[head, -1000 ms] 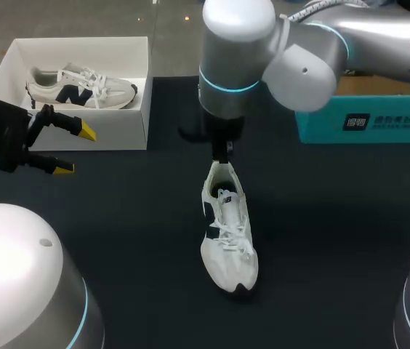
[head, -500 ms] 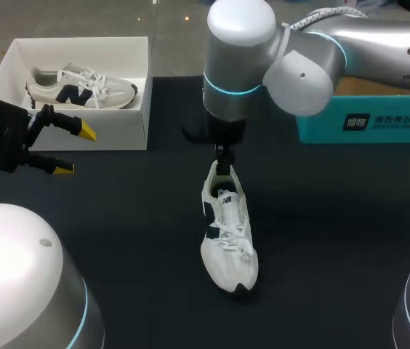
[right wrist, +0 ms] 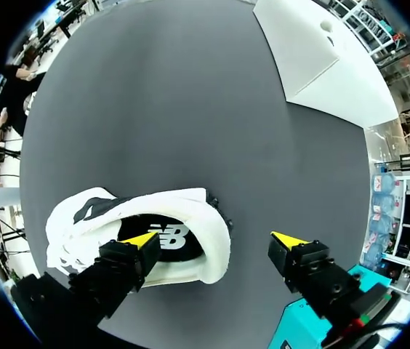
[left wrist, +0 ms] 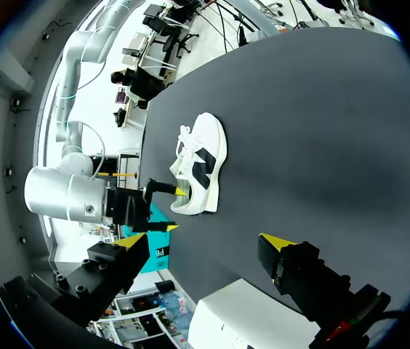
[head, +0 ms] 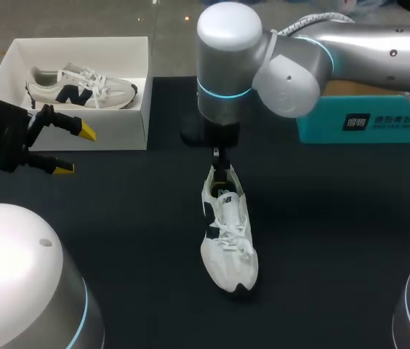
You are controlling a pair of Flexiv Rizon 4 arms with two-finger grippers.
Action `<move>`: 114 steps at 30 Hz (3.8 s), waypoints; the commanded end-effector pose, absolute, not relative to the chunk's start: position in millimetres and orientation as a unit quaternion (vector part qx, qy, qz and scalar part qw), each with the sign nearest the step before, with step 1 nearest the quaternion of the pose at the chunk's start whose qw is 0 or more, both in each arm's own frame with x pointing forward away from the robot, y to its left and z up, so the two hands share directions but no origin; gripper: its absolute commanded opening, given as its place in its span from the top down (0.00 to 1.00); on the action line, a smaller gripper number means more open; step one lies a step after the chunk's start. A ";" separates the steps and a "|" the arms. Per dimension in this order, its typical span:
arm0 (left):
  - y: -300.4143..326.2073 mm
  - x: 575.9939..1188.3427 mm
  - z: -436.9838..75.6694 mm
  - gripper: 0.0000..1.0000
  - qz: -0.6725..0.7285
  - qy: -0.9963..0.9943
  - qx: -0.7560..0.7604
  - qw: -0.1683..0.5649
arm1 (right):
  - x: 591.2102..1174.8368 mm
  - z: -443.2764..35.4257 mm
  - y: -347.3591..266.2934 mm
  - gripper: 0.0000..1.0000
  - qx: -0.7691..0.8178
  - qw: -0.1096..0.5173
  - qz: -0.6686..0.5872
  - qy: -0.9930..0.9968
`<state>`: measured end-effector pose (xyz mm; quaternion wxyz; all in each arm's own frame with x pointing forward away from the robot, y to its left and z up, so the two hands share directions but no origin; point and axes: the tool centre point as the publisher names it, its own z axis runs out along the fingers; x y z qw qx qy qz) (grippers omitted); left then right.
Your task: Take the shoe out of the shoebox, open the shoe tongue, remove and reinsert the insole, then place the shoe into the shoebox
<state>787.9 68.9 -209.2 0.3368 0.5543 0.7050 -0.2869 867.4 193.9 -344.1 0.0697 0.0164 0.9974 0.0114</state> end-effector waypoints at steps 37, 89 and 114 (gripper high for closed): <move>68.3 787.7 -208.7 0.00 -0.285 0.706 0.555 0.335 | 859.3 -305.4 167.9 1.00 0.053 0.047 -0.013 0.997; 68.3 787.7 -208.7 0.00 -0.285 0.706 0.555 0.335 | 908.2 -148.7 131.5 1.00 0.040 0.074 -0.043 0.996; 68.3 787.7 -208.7 0.00 -0.285 0.706 0.555 0.335 | 1036.1 -155.2 -17.5 1.00 0.116 0.133 -0.049 0.983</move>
